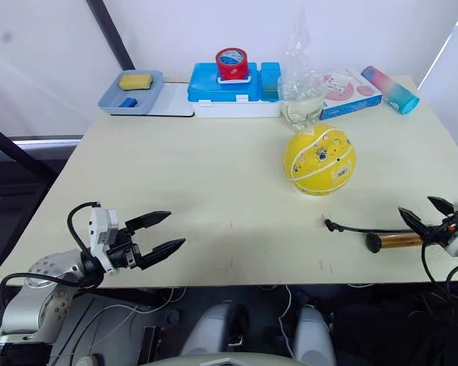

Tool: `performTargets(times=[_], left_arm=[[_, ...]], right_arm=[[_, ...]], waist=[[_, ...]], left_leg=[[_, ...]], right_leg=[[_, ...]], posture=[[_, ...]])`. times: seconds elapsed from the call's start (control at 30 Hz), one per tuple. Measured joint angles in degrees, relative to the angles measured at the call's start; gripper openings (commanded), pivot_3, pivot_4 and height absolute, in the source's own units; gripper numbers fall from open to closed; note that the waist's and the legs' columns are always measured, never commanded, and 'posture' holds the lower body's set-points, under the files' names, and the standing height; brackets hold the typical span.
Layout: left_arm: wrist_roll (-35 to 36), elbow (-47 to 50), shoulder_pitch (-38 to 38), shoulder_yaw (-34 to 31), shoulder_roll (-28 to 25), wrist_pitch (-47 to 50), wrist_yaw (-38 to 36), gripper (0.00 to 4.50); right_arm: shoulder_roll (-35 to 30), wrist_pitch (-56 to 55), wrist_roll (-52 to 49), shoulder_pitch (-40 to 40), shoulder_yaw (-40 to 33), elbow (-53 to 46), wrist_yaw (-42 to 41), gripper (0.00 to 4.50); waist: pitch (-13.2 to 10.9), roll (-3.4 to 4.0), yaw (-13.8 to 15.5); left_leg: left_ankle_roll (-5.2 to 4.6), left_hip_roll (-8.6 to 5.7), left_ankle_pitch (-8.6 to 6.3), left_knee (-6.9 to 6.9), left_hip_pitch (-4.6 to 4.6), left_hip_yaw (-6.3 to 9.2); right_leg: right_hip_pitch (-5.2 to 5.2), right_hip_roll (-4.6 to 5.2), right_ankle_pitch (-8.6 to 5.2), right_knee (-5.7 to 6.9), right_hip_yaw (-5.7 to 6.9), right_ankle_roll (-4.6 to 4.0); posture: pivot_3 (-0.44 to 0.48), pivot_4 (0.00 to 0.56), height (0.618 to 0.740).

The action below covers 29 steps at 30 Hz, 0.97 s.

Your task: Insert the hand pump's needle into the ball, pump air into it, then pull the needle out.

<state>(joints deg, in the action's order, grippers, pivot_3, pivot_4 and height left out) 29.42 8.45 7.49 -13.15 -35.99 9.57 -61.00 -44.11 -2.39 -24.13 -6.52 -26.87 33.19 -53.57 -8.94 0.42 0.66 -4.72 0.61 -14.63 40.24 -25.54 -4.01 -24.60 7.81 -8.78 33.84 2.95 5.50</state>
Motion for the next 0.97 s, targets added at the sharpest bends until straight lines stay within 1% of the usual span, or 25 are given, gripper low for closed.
performTargets(times=[0.1,0.13,0.17,0.23,0.27,0.47,0.57,0.7,0.97], left_arm=[[-1.0,-1.5,0.6,0.0,0.0,-1.3,0.7,4.5],[-1.1,-1.6,0.6,0.0,0.1,-1.5,0.8,4.5],[-1.3,-2.4,0.6,0.0,0.2,-2.2,1.2,4.5],[-1.4,-2.8,0.7,0.0,0.3,-2.5,1.4,4.5],[-2.3,-4.1,1.3,-0.1,0.9,-2.9,2.8,4.5],[-4.8,-8.0,3.8,-0.6,1.8,-6.4,5.6,4.5],[-5.1,-9.1,4.8,-0.9,1.8,-7.6,5.7,4.5],[-5.5,-9.4,6.0,-1.2,1.8,-9.1,5.7,4.5],[-5.9,-10.7,6.3,-1.2,1.8,-10.5,5.7,4.5]], right_arm=[[-1.9,-3.2,1.0,-1.4,-0.5,7.6,-1.6,4.44],[-1.9,-3.3,1.0,-1.5,-0.5,8.1,-1.6,4.44],[-2.5,-4.6,1.1,-2.1,-0.7,11.9,-2.1,4.44],[-2.8,-5.0,1.2,-2.3,-1.1,14.0,-2.1,4.44],[-4.7,-7.2,1.5,-2.5,-1.4,20.1,-2.5,4.44],[-7.4,-11.5,3.1,-2.5,-2.4,28.6,-3.5,4.44],[-7.4,-13.0,3.2,-1.6,-2.6,31.0,-4.1,4.44],[-7.4,-15.3,3.8,0.7,-2.6,33.1,-7.1,4.44],[-7.5,-16.8,3.6,0.9,-2.9,33.5,-11.9,4.44]], waist=[[0.0,0.0,-0.1],[0.0,0.0,-0.1],[0.0,0.0,-0.1],[0.0,0.01,0.0],[0.0,0.02,-0.1],[0.0,0.02,-0.6],[0.0,0.02,-0.7],[0.0,0.02,-0.9],[0.0,0.02,-1.3]], left_leg=[[-0.09,0.01,-0.06,-0.02,0.01,0.0],[-0.1,0.01,-0.06,-0.02,0.02,0.0],[-0.1,0.01,-0.06,-0.02,0.02,0.0],[-0.11,-0.01,-0.07,-0.02,0.02,0.0],[-0.11,0.0,-0.07,-0.02,0.02,0.01],[-0.13,0.02,-0.09,-0.07,0.06,0.01],[-0.13,0.03,-0.09,-0.07,0.06,0.03],[-0.14,0.05,-0.1,-0.07,0.07,0.02],[-0.14,0.23,-0.1,-0.07,0.09,0.01]], right_leg=[[0.0,-0.01,-0.01,0.0,0.0,-0.02],[0.01,-0.01,-0.01,-0.01,0.0,-0.01],[0.01,0.0,-0.01,-0.01,0.0,-0.01],[0.01,0.0,-0.01,-0.01,-0.01,-0.01],[0.01,0.0,-0.01,-0.01,-0.03,-0.01],[0.01,0.0,-0.02,-0.02,-0.05,-0.03],[0.0,0.01,-0.02,-0.02,-0.04,-0.04],[-0.01,0.02,-0.02,-0.02,-0.05,-0.04],[-0.05,0.02,-0.02,-0.01,-0.05,-0.05]], posture=[[0.0,0.15,0.739],[0.0,0.15,0.739],[0.0,0.15,0.739],[0.0,0.15,0.739],[0.0,0.15,0.739],[0.0,0.15,0.739],[0.0,0.15,0.739],[0.0,0.15,0.739],[0.0,0.15,0.739]])
